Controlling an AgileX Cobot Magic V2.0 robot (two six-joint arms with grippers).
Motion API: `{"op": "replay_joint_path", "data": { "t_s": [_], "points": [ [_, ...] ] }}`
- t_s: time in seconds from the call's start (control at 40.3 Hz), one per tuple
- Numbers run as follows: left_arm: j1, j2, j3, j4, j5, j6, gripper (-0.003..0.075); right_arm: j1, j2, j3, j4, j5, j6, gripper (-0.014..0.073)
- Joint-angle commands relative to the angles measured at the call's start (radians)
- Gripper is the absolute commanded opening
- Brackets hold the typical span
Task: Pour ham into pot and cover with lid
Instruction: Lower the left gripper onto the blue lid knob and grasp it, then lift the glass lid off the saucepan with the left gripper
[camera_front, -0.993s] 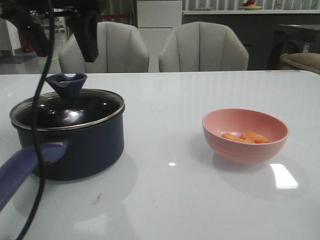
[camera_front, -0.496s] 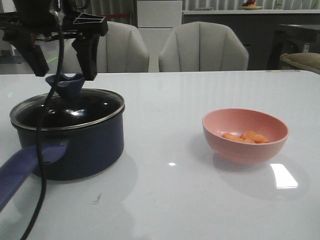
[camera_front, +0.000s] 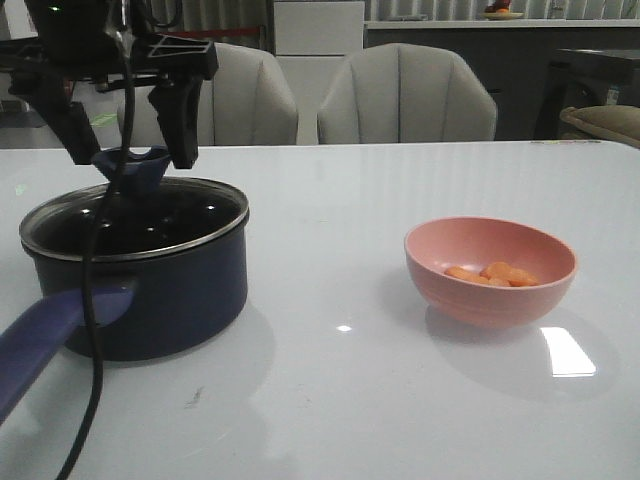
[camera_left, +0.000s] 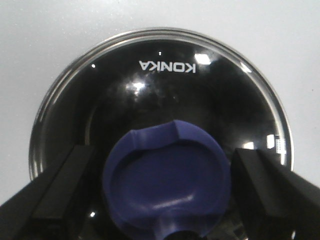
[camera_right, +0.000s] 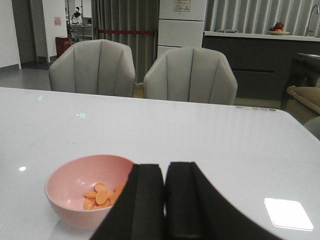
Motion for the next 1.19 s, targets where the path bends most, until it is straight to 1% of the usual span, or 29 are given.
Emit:
{"op": "replay_joint_path", "data": {
  "t_s": [0.0,0.199,0.298,0.347,0.521,0.62,0.769,1.092,1.166],
  "points": [
    [0.008,-0.02,-0.031,-0.001,-0.011,-0.006,0.0554,-0.007,-0.021,-0.006,0.0,-0.092,-0.008,0.0158],
    [0.008,-0.006,-0.031,-0.002,-0.011,-0.006,0.0554,-0.007,-0.021,-0.006,0.0,-0.092,-0.008,0.0158],
    [0.008,-0.006,-0.031,-0.002,-0.011,-0.006,0.0537,-0.007,-0.021,-0.006,0.0,-0.092,-0.008,0.0158],
    [0.008,-0.006,-0.031,-0.002,-0.011,-0.006,0.0514,-0.007,-0.021,-0.006,0.0,-0.092,-0.008,0.0158],
    [0.008,-0.006,-0.031,-0.002,-0.011,-0.006,0.0379,-0.007,-0.021,-0.006,0.0,-0.092,-0.008,0.0158],
    [0.008,-0.006,-0.031,-0.002,-0.011,-0.006,0.034,-0.007,-0.021,-0.006,0.0,-0.092,-0.008,0.0158],
    [0.008,-0.012,-0.035,-0.001,-0.011,-0.006,0.0335,-0.007,-0.021,-0.006,0.0,-0.092,-0.008,0.0158],
    [0.008,-0.072,-0.113,0.006,-0.001,0.016,0.0333,-0.007,-0.021,-0.006,0.0,-0.092,-0.008,0.0158],
    [0.008,-0.09,-0.113,0.036,-0.001,0.024,0.0333,-0.007,-0.021,-0.006,0.0,-0.092,-0.008,0.0158]
  ]
}}
